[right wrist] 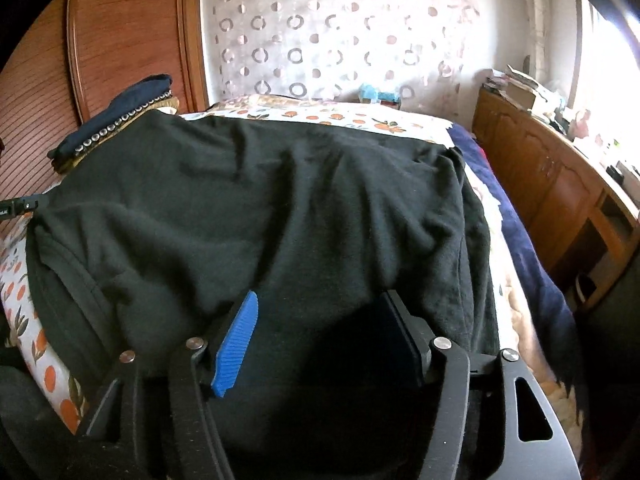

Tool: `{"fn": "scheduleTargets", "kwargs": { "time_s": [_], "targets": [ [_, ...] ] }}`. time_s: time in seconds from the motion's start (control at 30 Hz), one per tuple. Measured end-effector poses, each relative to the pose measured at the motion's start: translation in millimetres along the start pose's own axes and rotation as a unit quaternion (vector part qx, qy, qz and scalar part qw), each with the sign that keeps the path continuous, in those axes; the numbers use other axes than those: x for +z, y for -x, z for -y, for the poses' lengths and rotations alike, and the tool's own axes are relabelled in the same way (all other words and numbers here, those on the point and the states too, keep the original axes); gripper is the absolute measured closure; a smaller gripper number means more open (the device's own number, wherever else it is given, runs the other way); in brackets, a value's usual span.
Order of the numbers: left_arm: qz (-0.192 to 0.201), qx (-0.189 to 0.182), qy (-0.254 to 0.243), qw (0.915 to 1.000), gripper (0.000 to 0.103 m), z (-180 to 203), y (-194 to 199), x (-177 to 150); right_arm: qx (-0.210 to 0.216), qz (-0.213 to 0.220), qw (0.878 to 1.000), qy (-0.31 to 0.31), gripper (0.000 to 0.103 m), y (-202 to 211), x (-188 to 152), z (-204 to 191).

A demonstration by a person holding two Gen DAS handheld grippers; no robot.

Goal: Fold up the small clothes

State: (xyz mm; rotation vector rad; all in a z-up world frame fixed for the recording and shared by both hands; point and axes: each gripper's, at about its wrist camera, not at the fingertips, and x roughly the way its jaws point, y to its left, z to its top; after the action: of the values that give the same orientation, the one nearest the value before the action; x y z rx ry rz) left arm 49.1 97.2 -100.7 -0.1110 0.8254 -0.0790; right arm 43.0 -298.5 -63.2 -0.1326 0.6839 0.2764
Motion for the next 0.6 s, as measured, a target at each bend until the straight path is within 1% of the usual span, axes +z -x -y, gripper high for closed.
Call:
{"fn": "scheduleTargets", "kwargs": {
  "time_s": [0.27,0.6],
  "targets": [
    [-0.009,0.002,-0.003,0.9999,0.028,1.0,-4.7,0.7,0.0,0.007,1.0,-0.002,0.036,2.0,-5.2,-0.8],
    [-0.018,-0.008,-0.007,0.9998,0.029,3.2,-7.8,1.9,0.001,0.006,1.0,0.001,0.034,1.4,-2.5,3.3]
  ]
}}
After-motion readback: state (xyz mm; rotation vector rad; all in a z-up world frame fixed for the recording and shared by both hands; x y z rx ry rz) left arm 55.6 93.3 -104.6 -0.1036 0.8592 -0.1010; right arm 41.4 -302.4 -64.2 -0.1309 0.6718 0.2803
